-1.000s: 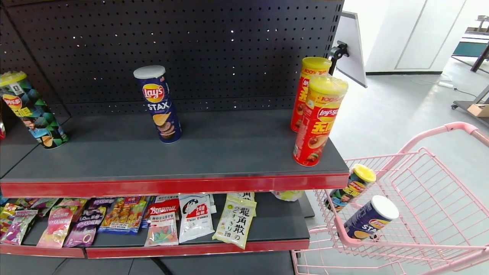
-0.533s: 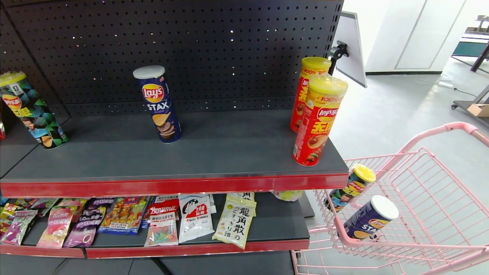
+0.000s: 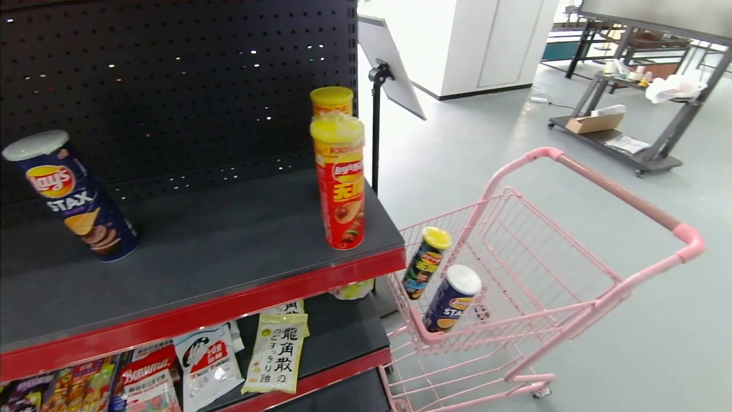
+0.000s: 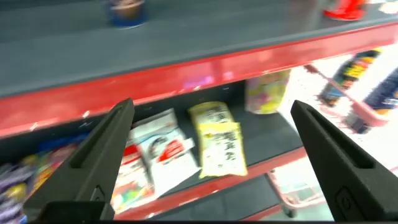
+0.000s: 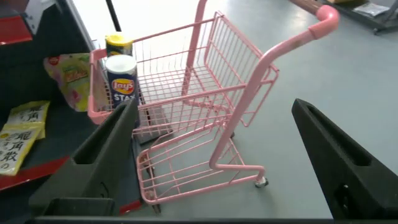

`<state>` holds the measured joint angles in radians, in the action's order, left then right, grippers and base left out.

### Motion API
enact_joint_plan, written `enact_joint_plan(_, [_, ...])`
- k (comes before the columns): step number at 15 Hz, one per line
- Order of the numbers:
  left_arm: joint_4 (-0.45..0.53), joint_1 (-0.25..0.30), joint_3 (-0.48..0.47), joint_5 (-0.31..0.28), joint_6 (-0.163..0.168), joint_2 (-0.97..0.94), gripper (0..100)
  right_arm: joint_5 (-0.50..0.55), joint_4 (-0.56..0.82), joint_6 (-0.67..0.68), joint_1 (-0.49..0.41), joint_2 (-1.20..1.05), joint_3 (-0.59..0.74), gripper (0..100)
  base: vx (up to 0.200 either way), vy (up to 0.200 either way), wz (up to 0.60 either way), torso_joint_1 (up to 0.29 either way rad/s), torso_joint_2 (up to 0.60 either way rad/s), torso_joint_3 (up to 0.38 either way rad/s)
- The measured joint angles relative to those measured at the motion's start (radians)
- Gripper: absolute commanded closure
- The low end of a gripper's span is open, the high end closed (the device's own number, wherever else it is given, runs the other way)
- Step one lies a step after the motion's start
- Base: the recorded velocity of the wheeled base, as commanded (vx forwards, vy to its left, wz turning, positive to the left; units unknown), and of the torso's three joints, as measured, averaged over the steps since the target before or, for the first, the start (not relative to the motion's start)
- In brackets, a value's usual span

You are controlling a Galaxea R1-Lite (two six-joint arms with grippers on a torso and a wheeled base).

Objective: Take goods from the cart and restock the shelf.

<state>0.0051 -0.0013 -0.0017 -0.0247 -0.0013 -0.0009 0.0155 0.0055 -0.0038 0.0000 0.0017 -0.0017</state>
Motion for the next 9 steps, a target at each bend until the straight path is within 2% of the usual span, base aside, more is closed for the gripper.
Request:
enact_joint_plan(5, [0.000, -0.001, 0.000, 0.001, 0.000, 0.000, 0, 0.000, 0.000, 0.000, 0.000, 0.000, 0.000, 0, 0.000, 0.000, 0.00, -0.003, 0.01, 0.011])
enact_joint_plan(9, [-0.001, 0.000, 0.000, 0.000, 0.000, 0.000, 0, 0.000, -0.001, 0.000, 0.000, 0.000, 0.000, 0, 0.000, 0.000, 0.00, -0.134, 0.32, 0.192])
